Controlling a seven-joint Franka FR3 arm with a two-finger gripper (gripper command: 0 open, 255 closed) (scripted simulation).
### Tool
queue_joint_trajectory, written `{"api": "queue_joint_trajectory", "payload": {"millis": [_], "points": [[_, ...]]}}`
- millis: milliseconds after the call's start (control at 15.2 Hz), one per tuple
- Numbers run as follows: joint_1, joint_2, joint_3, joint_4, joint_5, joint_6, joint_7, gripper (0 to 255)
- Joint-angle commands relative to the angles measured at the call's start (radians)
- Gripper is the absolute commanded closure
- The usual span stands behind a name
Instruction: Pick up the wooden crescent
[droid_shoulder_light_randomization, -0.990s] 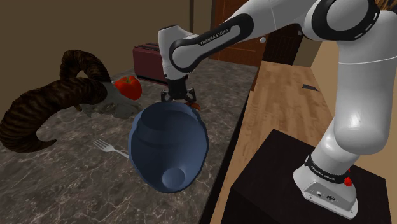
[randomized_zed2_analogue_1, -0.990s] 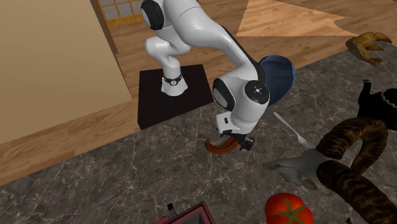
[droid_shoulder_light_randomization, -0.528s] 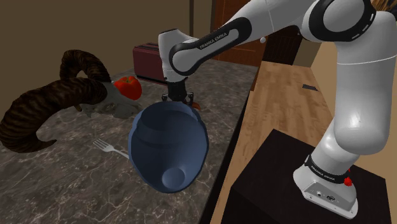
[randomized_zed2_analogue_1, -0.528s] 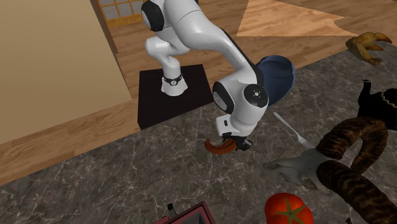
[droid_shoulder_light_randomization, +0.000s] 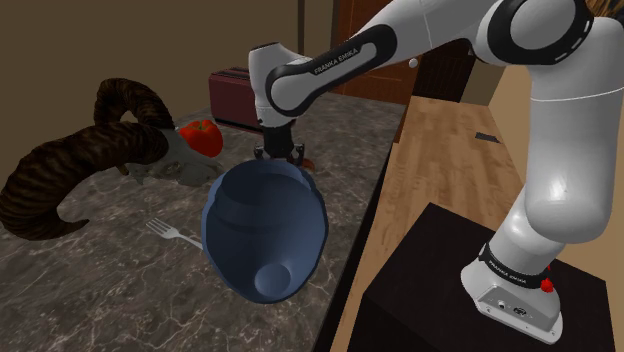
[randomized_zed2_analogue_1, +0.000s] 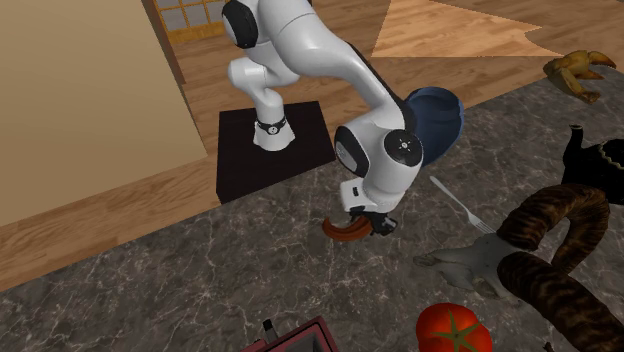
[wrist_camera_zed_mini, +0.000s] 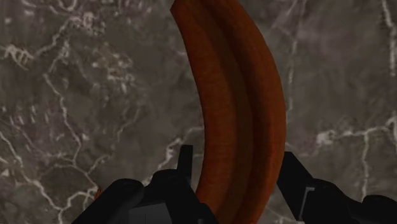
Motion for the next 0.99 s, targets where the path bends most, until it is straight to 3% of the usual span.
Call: {"api": "queue_joint_trajectory", "payload": {"millis": [0,924], "points": [[-0.001,-0.008,0.002,0.011,0.004,-0.019,-0.003,255],[-0.004,-0.06,0.012,0.107,0.029,-0.162,-0.017,255]]}}
